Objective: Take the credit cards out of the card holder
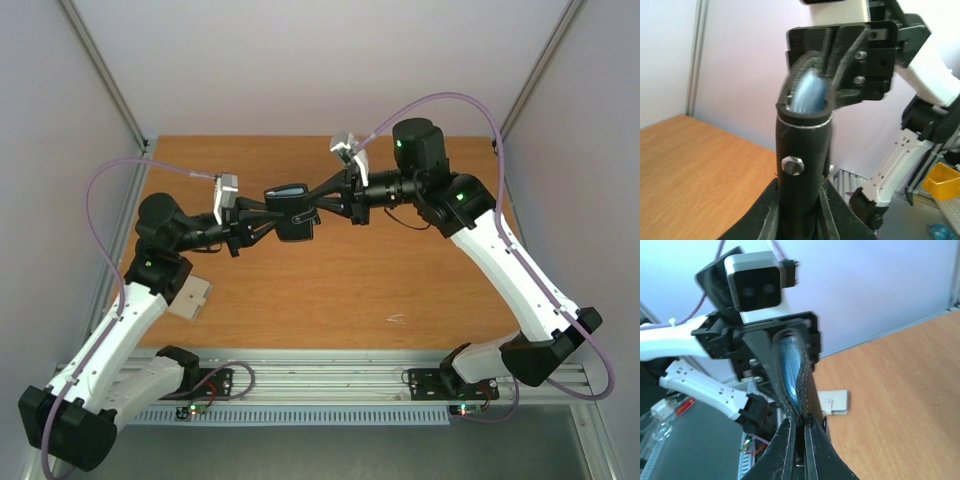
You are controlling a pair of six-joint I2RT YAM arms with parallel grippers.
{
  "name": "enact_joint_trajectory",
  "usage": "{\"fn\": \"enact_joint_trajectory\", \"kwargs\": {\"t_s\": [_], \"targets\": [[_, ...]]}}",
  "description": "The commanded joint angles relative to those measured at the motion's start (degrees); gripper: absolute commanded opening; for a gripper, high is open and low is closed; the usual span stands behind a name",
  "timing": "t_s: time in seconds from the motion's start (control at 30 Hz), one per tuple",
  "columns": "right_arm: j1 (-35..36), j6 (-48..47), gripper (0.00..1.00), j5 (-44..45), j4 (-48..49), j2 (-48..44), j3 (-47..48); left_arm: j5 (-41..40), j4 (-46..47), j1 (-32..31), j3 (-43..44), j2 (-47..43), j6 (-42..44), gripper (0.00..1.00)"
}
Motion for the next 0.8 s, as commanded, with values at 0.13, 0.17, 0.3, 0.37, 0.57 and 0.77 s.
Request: {"fn": "enact_joint_trajectory", "kwargs": {"t_s": [0.13, 0.17, 0.3, 0.37, 0.57, 0.77], "targets": [[-0.1, 3.3, 0.01, 2.5, 3.7, -0.4, 0.2, -2.1, 3.0, 0.0, 0.5, -0.5, -2.5, 0.00], [-0.1, 3.6, 0.09, 10.1, 2.2, -0.2, 0.6, -3.2, 2.3, 0.0, 0.5, -0.6, -2.7, 0.00], [0.1, 5.1, 0.53, 39.2, -7.4, 1.6, 4.9, -18.5, -6.8, 0.0, 0.2, -1.1, -3.1, 0.00], [1.8, 4.0, 0.56, 47.9, -9.8, 1.6, 6.0, -27.6, -11.3, 0.0, 0.5, -1.2, -3.4, 0.00], [17.8, -4.5, 0.48, 60.8, -7.9, 4.7, 5.3, -30.7, -12.4, 0.0, 1.2, -0.3, -4.4, 0.00], [20.7, -5.1, 0.32, 61.7, -5.8, 11.3, 9.8, -29.0, -12.4, 0.0, 1.4, -0.2, -4.9, 0.00]]}}
